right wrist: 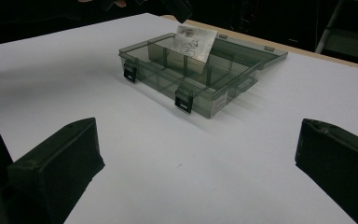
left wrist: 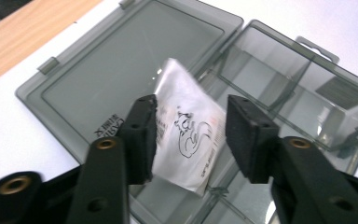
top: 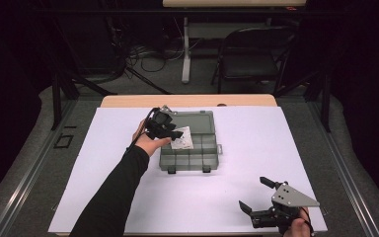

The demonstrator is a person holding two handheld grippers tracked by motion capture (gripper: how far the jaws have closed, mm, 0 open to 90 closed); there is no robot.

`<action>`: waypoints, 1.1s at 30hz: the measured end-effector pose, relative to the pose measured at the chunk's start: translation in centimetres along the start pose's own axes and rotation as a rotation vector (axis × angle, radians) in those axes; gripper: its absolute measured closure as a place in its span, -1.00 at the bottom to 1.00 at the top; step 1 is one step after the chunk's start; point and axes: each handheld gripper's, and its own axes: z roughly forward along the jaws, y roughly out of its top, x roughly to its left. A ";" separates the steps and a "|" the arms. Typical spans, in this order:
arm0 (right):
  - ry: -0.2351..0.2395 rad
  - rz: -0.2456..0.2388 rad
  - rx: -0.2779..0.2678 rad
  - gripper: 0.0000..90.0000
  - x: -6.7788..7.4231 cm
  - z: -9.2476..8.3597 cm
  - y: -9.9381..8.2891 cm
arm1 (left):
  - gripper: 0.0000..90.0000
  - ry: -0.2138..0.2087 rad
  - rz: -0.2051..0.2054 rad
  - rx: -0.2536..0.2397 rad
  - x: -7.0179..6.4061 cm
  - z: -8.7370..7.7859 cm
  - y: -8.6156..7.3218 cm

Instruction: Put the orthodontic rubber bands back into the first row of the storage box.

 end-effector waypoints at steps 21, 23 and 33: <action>-0.006 0.005 0.010 -1.00 0.0 -0.1 -0.1 | 0.03 0.036 -0.107 -0.061 0.3 -3.0 0.0; -0.002 0.008 -0.008 -1.00 0.0 0.0 -0.1 | 0.01 0.043 -0.110 -0.084 0.2 -3.8 0.0; -0.006 0.009 -0.002 -1.00 -0.2 -0.1 -0.1 | -0.13 0.043 -0.143 -0.212 -0.4 -8.0 -1.4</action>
